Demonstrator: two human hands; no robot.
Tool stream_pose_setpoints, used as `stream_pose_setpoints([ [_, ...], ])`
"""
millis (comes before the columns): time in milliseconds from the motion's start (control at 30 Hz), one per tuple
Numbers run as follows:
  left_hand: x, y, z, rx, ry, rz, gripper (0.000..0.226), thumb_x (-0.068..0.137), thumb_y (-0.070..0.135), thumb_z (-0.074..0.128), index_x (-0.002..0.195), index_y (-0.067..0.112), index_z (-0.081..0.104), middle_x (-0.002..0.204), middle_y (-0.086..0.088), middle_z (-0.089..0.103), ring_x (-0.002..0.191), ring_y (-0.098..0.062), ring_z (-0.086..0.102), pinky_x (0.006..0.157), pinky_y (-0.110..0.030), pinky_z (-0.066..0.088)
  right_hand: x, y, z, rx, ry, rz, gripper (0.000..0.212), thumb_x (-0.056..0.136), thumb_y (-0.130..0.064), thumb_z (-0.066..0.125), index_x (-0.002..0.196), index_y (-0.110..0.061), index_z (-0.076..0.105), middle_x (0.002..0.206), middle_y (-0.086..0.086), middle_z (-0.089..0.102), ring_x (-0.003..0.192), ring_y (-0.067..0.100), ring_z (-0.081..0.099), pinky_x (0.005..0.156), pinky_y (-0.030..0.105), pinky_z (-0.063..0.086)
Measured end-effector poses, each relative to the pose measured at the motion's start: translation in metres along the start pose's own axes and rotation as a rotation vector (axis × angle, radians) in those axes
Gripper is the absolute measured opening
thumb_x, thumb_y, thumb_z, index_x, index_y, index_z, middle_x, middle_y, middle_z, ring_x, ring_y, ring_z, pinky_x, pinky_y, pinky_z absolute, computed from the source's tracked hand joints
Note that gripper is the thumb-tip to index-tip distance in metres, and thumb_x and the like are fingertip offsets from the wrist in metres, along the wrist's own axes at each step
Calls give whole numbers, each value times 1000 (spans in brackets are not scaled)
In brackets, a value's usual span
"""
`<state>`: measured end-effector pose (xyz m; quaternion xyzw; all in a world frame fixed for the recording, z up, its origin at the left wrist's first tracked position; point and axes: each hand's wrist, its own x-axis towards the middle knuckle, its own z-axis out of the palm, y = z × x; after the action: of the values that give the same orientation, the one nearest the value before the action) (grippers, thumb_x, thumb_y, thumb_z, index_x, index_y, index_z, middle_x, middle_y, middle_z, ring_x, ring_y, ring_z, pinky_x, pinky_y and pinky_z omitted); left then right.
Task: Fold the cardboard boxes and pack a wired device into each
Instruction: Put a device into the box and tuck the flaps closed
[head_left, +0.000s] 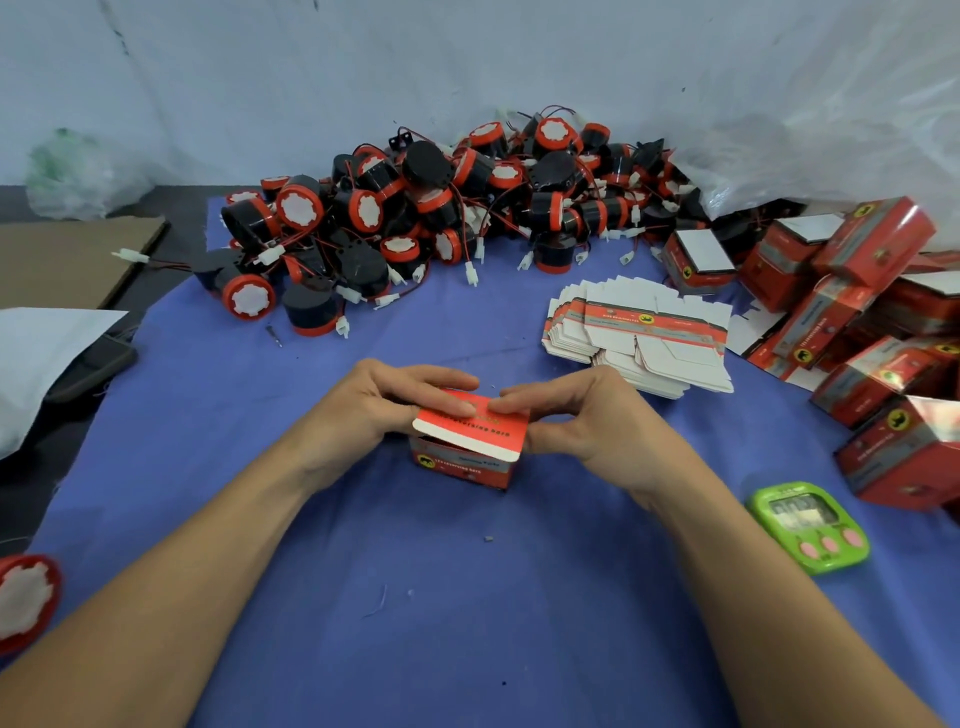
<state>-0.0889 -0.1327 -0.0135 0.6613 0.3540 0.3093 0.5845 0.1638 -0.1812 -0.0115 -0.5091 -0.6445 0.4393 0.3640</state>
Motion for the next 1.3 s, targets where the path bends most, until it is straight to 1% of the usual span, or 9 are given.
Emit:
stream_pose_setpoints([
  [167,-2,0,3,64,0,-4,40,77,2,62,100,25,85,132,19,69,122,0,62,85,-19,55,4,1,1,-219,259,-21,29,86,-8,81,94,-36,83,95,-10,79,74,10,64,74,31,55],
  [233,-2,2,3,152,16,4,43,71,13,58,100,32,85,134,25,66,122,5,60,84,-18,53,3,-3,1,-245,256,4,32,91,-3,72,97,-32,84,95,-7,79,78,14,68,78,36,59],
  [333,-3,2,3,312,43,42,25,79,38,71,100,45,82,134,32,62,124,9,57,91,-21,53,-2,-12,0,-201,185,51,30,90,-11,66,96,-34,83,90,-7,79,90,24,71,84,42,59],
  [433,-5,1,0,414,28,62,33,71,56,77,104,53,79,136,38,58,128,13,53,97,-20,50,-8,-16,-4,-175,109,80,22,79,-30,82,100,-38,81,80,-10,77,73,9,70,69,28,57],
  [533,-7,1,-2,453,0,70,42,67,62,77,108,56,76,140,39,54,128,13,52,98,-20,52,-11,-17,-5,-255,91,79,41,68,-31,91,106,-38,79,84,-16,78,86,1,72,78,23,57],
  [633,-9,1,-2,470,-16,73,46,66,61,78,112,57,74,142,38,53,129,13,51,95,-21,55,-11,-18,-4,-266,93,57,44,65,-29,93,107,-34,80,101,-22,75,104,-8,68,89,25,56],
  [867,-11,-2,6,561,136,147,36,86,35,82,111,59,73,135,34,60,121,15,57,95,-22,55,-8,-11,5,-401,158,-19,46,75,-34,86,120,-37,76,131,-25,67,105,-9,66,89,18,52],
  [1033,-10,-1,12,520,178,200,36,94,25,75,110,58,71,114,49,60,120,20,55,93,-9,48,-7,-11,6,-445,168,-46,39,86,-41,77,125,-37,73,133,-26,66,97,4,68,94,32,55],
  [1300,-11,-2,13,446,191,211,35,94,23,75,109,55,75,120,39,66,121,14,58,95,-14,51,-8,-11,7,-407,199,-38,34,86,-40,78,120,-36,76,125,-25,70,87,-1,69,86,29,58],
])
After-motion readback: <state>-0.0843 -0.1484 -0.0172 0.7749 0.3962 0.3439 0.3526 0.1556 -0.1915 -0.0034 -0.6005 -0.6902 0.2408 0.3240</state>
